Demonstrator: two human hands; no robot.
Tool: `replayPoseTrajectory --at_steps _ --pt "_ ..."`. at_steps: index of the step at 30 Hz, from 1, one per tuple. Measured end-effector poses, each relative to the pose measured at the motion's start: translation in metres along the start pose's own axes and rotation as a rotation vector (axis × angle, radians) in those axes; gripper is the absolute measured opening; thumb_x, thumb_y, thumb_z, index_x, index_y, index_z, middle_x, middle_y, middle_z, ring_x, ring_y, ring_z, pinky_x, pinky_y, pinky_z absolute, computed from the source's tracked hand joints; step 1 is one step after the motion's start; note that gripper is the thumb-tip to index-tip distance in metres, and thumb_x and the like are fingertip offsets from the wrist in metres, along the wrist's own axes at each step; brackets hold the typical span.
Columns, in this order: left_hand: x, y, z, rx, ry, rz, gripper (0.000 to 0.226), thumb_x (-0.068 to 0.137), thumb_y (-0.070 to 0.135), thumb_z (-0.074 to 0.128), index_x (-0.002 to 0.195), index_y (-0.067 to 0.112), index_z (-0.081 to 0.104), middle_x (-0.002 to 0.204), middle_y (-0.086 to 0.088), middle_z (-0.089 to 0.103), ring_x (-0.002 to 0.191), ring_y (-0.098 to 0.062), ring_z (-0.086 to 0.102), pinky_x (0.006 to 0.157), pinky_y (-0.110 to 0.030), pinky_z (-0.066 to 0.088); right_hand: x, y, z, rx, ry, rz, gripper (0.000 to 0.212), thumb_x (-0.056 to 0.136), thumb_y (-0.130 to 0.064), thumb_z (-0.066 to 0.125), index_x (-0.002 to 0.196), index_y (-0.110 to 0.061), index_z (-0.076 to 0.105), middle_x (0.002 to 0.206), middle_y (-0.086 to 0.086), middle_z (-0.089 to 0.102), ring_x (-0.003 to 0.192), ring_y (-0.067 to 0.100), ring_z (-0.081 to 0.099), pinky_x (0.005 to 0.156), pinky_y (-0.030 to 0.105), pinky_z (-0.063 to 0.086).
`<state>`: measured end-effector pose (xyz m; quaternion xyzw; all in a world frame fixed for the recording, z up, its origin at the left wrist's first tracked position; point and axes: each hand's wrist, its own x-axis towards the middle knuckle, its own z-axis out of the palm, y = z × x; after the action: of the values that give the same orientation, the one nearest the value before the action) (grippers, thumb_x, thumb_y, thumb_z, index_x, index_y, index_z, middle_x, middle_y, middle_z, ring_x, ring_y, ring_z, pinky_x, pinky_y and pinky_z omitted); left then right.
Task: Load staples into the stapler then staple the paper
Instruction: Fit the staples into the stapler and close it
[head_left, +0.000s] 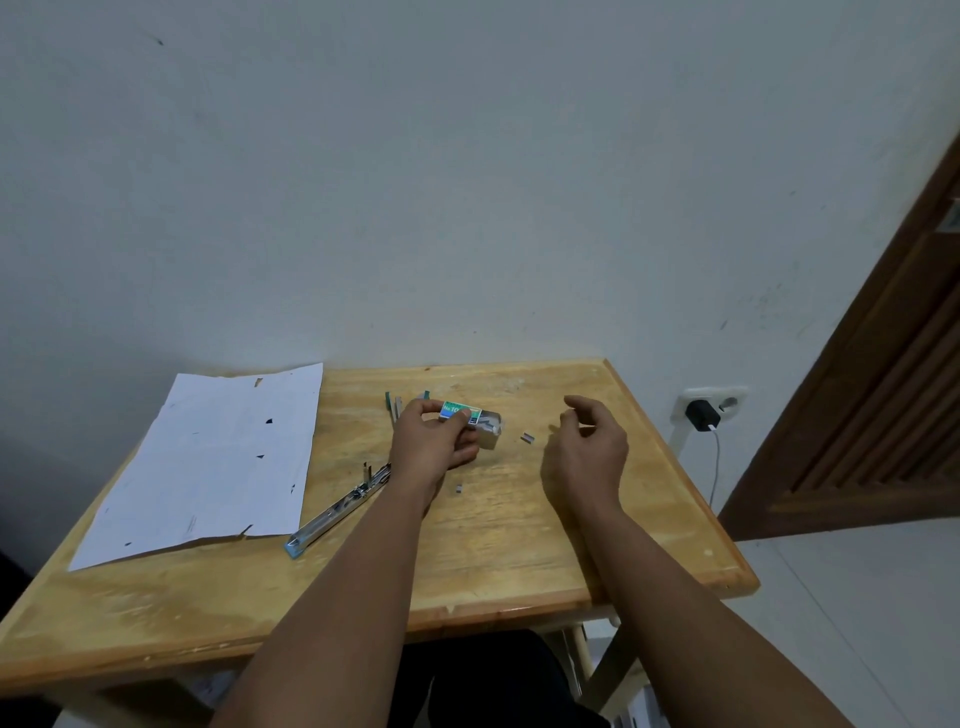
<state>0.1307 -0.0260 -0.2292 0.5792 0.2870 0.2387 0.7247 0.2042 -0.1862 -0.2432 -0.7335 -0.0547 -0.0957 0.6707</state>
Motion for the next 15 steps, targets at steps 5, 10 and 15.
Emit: replayPoseTrajectory --at_steps 5,10,15 --pt "-0.001 0.000 0.000 -0.012 -0.006 0.007 0.031 0.095 0.011 0.073 0.120 0.015 0.055 0.095 -0.016 0.076 0.081 -0.023 0.078 0.070 -0.040 0.066 -0.003 -0.002 -0.001 -0.066 -0.178 -0.157 0.016 0.097 -0.013 0.067 0.104 -0.025 0.075 0.095 -0.012 0.072 0.083 0.001 0.065 0.067 0.015 0.053" --pt "-0.001 0.001 -0.001 0.016 -0.034 0.001 0.029 0.095 0.012 0.074 0.118 0.018 0.059 0.099 -0.014 0.076 0.083 -0.021 0.079 0.070 -0.038 0.066 -0.003 0.008 0.005 -0.279 -0.403 -0.409 0.013 0.091 -0.018 0.078 0.103 -0.020 0.081 0.093 -0.013 0.073 0.083 0.004 0.068 0.070 0.017 0.056" --pt "-0.002 0.001 -0.001 0.030 -0.068 -0.003 0.033 0.093 0.014 0.076 0.121 0.017 0.059 0.102 -0.015 0.076 0.082 -0.020 0.079 0.067 -0.034 0.065 -0.005 0.007 0.005 -0.318 -0.458 -0.480 0.016 0.092 -0.018 0.076 0.107 -0.019 0.081 0.094 -0.014 0.071 0.081 0.003 0.066 0.067 0.015 0.052"
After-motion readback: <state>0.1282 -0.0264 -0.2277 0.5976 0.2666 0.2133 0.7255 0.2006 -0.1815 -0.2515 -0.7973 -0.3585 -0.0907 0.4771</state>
